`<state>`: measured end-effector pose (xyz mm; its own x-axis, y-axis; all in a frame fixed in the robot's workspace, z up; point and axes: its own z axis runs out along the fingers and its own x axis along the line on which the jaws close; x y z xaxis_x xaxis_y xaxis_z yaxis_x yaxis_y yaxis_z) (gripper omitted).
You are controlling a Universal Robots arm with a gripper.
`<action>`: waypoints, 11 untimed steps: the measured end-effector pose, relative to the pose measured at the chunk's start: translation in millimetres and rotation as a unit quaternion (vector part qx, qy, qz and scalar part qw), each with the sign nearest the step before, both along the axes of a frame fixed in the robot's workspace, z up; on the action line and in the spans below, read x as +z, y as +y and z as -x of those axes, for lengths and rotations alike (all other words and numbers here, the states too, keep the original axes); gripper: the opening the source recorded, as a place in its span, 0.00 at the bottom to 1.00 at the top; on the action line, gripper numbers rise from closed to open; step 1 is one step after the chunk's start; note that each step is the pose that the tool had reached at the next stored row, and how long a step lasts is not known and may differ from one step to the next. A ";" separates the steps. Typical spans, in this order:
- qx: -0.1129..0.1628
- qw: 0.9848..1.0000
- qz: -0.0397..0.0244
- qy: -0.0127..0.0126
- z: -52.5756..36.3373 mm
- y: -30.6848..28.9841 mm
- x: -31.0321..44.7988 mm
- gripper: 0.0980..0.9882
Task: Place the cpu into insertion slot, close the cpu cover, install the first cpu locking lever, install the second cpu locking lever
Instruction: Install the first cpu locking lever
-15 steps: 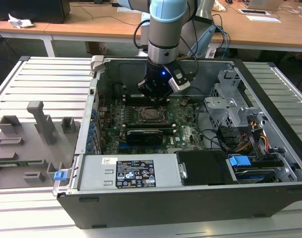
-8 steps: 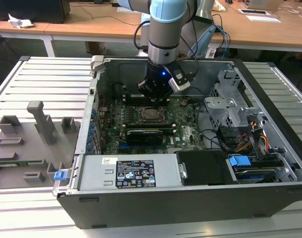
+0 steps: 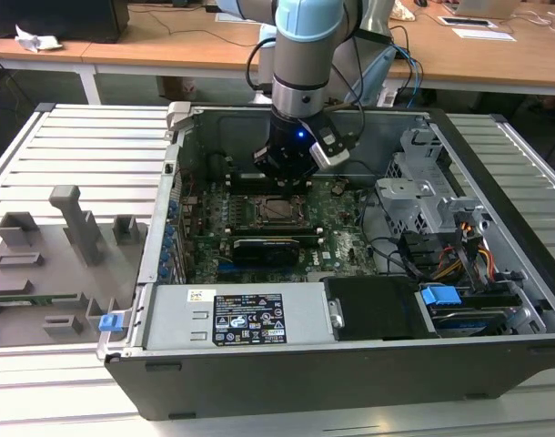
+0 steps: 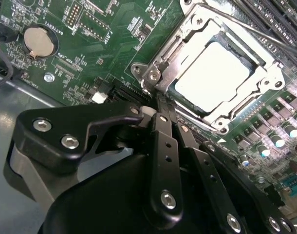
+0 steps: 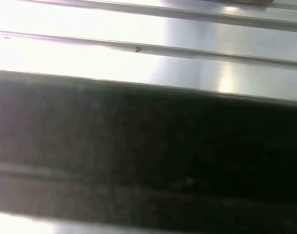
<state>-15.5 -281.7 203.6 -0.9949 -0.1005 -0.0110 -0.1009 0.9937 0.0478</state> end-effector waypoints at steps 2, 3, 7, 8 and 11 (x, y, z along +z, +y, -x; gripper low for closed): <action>0.000 1.000 0.001 0.001 0.2 -0.2 6.8 0.01; 0.000 1.000 0.001 0.000 0.2 -0.2 10.0 0.01; 0.000 1.000 0.001 0.000 0.2 -0.6 12.8 0.01; 0.000 1.000 0.001 0.000 0.2 -1.1 12.8 0.01; 0.000 1.000 0.001 0.000 0.2 -2.7 12.8 0.01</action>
